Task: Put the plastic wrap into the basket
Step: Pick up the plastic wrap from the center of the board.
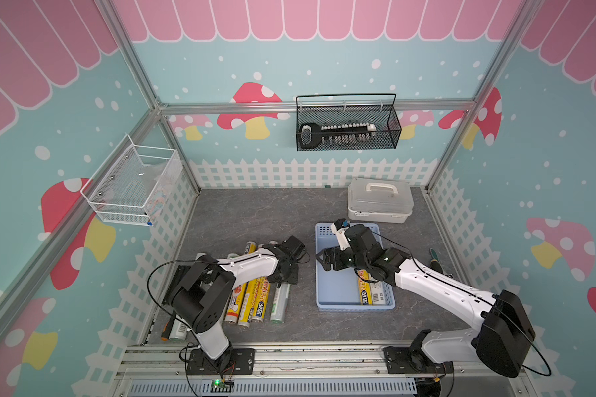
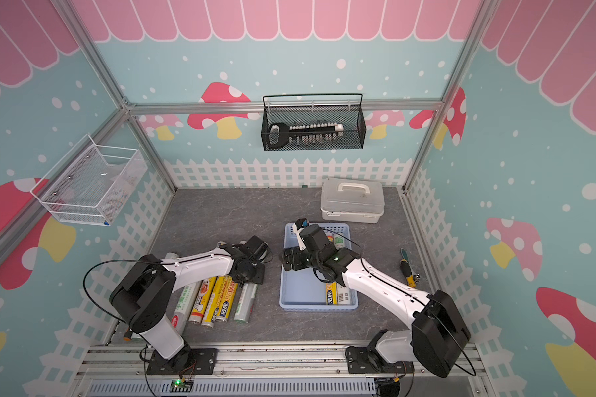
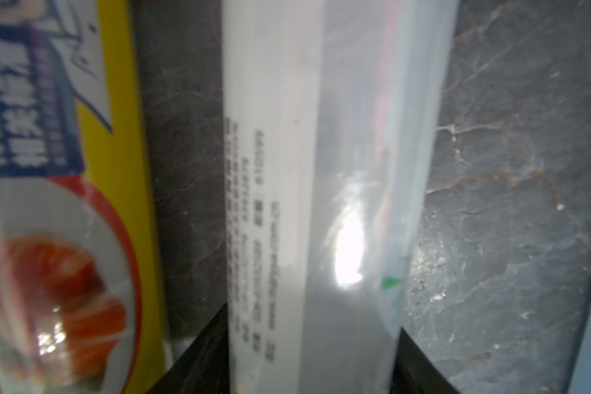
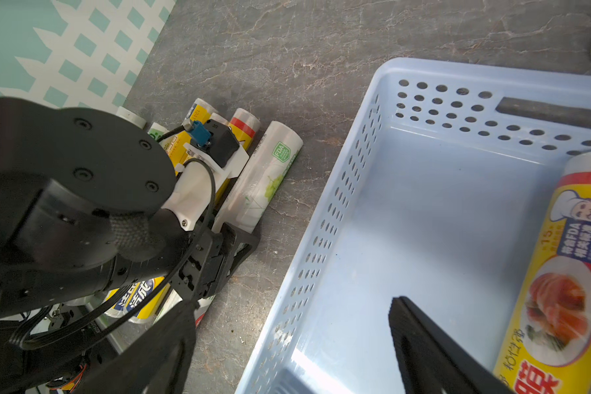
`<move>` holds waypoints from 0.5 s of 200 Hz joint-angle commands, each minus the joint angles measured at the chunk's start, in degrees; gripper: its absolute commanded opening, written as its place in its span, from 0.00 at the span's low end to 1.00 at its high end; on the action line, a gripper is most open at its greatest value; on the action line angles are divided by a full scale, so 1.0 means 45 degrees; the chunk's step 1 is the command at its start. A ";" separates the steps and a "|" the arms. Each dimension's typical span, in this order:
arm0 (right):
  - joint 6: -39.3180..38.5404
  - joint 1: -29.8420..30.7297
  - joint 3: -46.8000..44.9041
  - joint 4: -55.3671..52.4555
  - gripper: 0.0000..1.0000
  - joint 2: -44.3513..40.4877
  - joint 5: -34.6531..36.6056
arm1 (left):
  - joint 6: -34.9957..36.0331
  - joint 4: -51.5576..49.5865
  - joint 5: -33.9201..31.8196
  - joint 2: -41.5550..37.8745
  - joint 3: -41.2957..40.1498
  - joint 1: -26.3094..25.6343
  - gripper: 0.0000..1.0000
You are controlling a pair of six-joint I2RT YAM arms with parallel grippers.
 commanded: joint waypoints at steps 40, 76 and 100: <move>-0.0111 0.0032 -0.0599 -0.0376 0.91 -0.0814 0.0839 | 0.0250 -0.0029 0.0167 0.0309 0.0176 -0.0089 0.52; -0.0100 0.0023 -0.0869 -0.0392 0.91 -0.1252 0.1151 | 0.0093 0.0013 0.0010 -0.0377 0.0016 -0.0165 0.41; -0.0011 0.0024 -0.1104 -0.0397 0.91 -0.1589 0.1545 | 0.0103 0.0006 -0.0089 -0.1258 0.0040 -0.0202 0.28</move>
